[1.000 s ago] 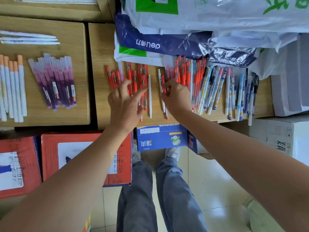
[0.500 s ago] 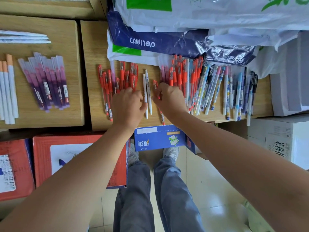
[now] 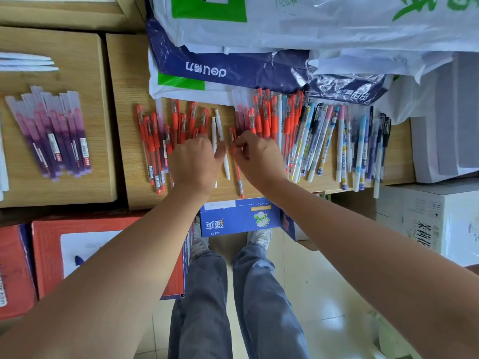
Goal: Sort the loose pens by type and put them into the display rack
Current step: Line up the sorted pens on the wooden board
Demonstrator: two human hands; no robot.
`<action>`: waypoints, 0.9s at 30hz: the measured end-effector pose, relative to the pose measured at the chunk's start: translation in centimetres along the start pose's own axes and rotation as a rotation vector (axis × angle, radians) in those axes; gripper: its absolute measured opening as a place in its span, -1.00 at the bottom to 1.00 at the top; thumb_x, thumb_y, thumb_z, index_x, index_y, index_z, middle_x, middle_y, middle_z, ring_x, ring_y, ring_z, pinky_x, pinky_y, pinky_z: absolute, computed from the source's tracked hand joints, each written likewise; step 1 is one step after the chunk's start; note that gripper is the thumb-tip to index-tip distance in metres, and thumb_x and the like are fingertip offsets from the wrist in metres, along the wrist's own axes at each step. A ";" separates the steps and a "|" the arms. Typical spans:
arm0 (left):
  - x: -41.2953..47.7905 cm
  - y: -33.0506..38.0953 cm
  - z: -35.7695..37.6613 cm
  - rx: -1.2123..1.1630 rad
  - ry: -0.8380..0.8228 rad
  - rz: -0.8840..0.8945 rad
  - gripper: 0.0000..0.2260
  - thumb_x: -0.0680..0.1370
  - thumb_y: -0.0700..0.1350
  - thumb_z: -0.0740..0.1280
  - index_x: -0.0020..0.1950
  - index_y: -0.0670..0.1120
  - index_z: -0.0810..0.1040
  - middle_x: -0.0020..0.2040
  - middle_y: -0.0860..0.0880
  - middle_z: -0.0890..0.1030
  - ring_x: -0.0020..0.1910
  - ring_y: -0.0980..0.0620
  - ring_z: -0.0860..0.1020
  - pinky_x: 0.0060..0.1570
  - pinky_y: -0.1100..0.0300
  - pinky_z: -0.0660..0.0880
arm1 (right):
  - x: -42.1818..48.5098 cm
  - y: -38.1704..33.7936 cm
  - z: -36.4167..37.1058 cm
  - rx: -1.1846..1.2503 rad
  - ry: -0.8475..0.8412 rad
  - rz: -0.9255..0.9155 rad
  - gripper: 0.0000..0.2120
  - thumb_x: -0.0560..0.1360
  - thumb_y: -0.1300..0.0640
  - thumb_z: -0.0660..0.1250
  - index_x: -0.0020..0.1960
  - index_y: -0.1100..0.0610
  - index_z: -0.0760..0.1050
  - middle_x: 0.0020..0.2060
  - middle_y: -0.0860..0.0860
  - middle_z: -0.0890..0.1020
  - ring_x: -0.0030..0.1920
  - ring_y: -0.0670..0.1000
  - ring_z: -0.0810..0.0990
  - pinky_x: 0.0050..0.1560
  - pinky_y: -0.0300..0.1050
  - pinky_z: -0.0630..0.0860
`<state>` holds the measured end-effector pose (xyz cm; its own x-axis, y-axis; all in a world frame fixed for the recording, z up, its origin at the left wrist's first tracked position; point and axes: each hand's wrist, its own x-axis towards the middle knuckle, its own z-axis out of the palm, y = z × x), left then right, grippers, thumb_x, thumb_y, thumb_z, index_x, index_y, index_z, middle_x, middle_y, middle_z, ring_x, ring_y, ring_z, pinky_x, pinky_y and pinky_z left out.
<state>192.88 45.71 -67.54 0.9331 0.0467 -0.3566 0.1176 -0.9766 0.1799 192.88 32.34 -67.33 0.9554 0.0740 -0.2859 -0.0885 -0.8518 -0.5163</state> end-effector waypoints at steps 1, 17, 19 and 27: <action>0.2 0.2 0.0 0.003 -0.009 0.000 -0.50 0.54 0.28 0.19 -0.22 -0.17 0.46 -0.43 -0.06 0.46 -0.43 -0.05 0.42 -0.52 0.22 0.11 | -0.1 0.4 -0.5 0.039 0.025 -0.008 -0.87 0.49 0.20 0.27 -0.04 0.21 0.55 -0.41 0.06 0.59 -0.44 0.08 0.52 -0.44 -0.08 0.47; 1.5 3.0 0.1 -0.077 -0.140 -0.052 -0.65 0.52 -0.02 0.35 -0.38 -0.13 0.36 -0.48 -0.02 0.38 -0.45 -0.06 0.47 -0.51 0.23 0.23 | 1.1 5.3 -5.8 -0.174 -0.002 0.122 -0.81 0.55 0.05 0.28 0.06 0.16 0.48 -0.28 0.07 0.61 -0.31 0.09 0.56 -0.33 -0.06 0.53; 1.5 3.1 0.2 -0.074 -0.147 -0.052 -0.62 0.53 -0.02 0.34 -0.41 -0.12 0.32 -0.49 -0.03 0.37 -0.46 -0.06 0.45 -0.51 0.23 0.22 | 1.3 5.4 -6.1 -0.247 -0.056 0.132 -0.73 0.54 -0.04 0.31 0.08 0.15 0.48 -0.23 0.07 0.59 -0.23 0.09 0.55 -0.27 -0.07 0.52; 1.5 3.3 -0.1 -0.136 -0.146 -0.061 -0.59 0.56 -0.08 0.32 -0.44 -0.14 0.29 -0.52 -0.03 0.31 -0.56 0.03 0.30 -0.54 0.22 0.15 | 2.2 4.6 -6.3 -0.324 -0.138 0.178 -0.73 0.53 -0.02 0.31 0.00 0.21 0.48 -0.23 0.04 0.50 -0.23 0.04 0.47 -0.30 -0.13 0.40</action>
<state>194.74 42.62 -67.39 0.8647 0.0646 -0.4981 0.2267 -0.9351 0.2724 196.33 25.35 -65.21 0.8844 -0.0396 -0.4650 -0.1349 -0.9755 -0.1736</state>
